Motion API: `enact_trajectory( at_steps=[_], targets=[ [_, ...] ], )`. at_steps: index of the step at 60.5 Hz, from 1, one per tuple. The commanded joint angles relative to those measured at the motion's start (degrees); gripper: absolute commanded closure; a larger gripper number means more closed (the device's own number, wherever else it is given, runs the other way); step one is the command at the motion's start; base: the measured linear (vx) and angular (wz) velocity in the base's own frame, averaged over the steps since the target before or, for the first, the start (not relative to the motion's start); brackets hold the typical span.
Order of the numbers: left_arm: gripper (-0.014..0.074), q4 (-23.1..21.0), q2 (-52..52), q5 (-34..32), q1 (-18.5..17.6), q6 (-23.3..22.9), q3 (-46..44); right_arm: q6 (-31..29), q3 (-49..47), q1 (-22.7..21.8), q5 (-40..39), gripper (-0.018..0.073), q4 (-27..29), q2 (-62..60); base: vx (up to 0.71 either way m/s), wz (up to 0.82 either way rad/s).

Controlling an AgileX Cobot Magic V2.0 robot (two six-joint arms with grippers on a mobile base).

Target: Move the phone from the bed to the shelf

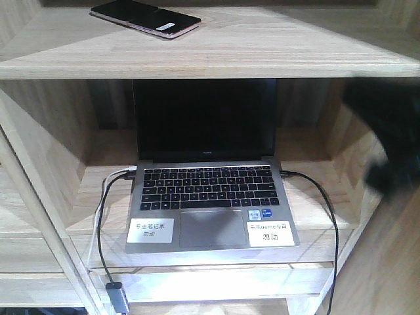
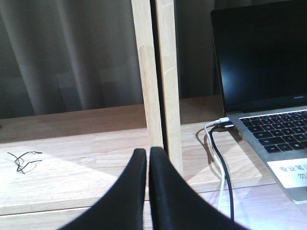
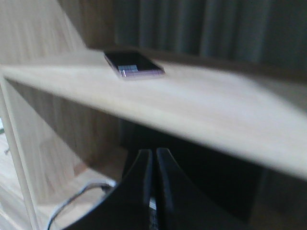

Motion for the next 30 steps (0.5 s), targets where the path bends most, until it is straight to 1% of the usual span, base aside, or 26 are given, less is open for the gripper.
enact_trajectory(
  at_steps=[1, 16, 30],
  targets=[
    [0.0596, -0.4, -0.22, -3.97, -0.12, -0.17, -1.46, -0.47, 3.79, -0.2, -3.54, 0.0563, 1.15, -4.57, 0.0, 0.0],
    [0.0596, -0.4, -0.22, -3.97, -0.12, -0.17, -1.46, -0.47, 15.6, -0.2, -3.96, 0.0563, 1.49, -15.76, 0.0, 0.0],
    [0.0596, -0.4, -0.22, -3.97, -0.12, -0.17, -1.46, -0.47, 21.07, -0.2, -4.73, 0.0563, 1.71, -22.61, 0.0, 0.0]
  ],
)
